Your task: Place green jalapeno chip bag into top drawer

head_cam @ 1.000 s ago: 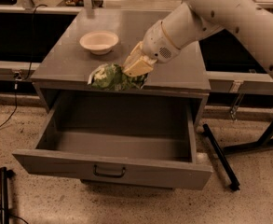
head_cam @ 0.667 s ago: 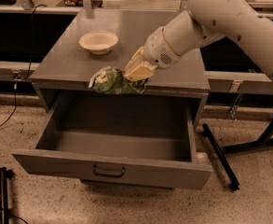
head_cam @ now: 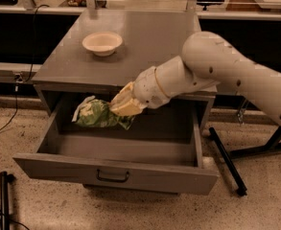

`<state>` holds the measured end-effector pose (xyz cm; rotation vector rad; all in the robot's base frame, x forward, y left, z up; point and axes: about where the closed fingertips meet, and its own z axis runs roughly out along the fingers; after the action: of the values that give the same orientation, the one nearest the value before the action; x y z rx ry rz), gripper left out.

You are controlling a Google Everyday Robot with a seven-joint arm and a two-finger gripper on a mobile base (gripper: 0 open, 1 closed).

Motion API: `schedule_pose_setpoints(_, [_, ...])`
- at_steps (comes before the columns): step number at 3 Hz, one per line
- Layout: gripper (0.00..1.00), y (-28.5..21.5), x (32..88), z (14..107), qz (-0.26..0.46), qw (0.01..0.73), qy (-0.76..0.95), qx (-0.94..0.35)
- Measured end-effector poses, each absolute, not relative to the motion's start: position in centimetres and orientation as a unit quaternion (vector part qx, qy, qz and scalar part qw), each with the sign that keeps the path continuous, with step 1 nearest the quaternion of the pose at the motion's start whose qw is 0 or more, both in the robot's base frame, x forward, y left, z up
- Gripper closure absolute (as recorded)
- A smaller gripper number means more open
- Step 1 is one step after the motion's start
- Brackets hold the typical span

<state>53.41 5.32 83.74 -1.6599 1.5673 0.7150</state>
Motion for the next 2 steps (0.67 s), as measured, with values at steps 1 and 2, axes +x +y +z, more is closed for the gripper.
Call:
schedule_pose_setpoints(1, [1.00,7.8,51.8,79.1,0.273,0.357,0.615,-0.648])
schedule_pose_setpoints(2, [1.00,9.6,52.8,75.1,0.255,0.363,0.633,-0.635])
